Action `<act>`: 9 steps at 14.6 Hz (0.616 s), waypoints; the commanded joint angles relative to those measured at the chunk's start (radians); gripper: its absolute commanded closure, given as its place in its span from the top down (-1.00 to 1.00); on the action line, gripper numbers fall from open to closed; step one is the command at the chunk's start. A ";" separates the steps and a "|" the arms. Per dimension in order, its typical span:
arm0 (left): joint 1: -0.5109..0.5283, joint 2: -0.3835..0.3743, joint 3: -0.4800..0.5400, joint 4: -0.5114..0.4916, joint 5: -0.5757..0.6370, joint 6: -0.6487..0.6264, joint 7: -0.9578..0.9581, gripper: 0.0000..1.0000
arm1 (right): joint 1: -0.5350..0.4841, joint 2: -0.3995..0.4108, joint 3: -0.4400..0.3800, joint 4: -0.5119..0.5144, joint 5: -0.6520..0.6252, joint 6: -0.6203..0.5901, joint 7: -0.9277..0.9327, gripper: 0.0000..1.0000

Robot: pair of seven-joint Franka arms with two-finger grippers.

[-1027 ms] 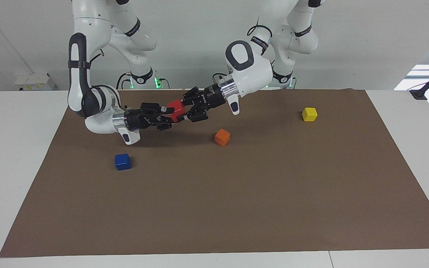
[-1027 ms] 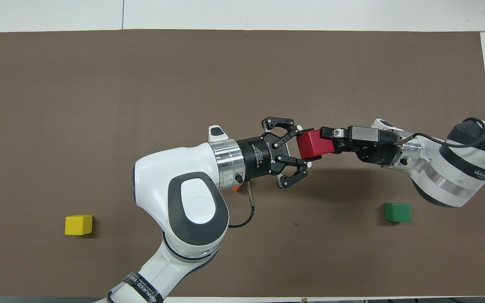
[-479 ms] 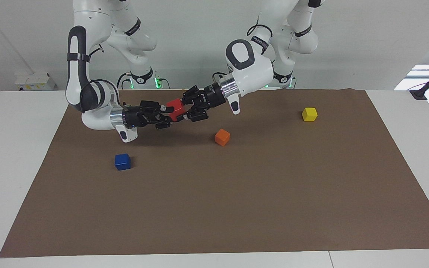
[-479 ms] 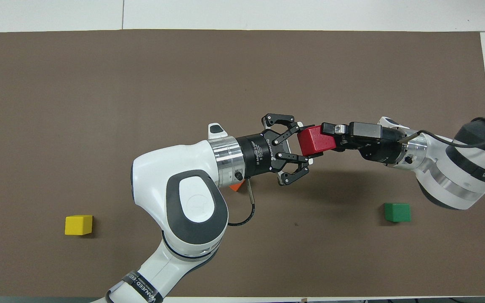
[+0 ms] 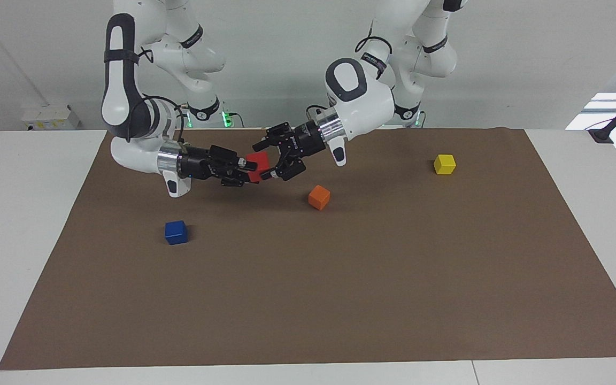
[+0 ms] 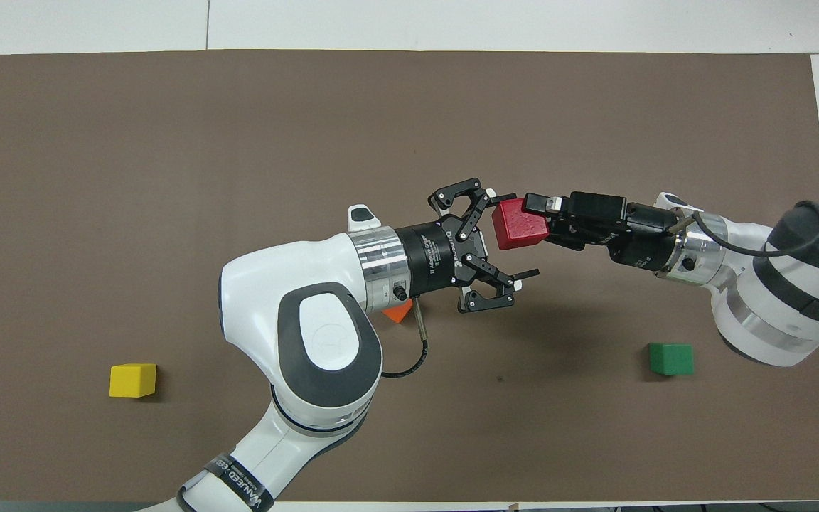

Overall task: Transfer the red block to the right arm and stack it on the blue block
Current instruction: 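Open the left gripper and pull back while the right gripper withdraws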

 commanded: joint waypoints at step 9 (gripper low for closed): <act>0.196 -0.019 -0.003 -0.062 0.108 -0.170 0.123 1.00 | -0.058 -0.083 -0.008 0.292 -0.810 0.079 0.416 -1.00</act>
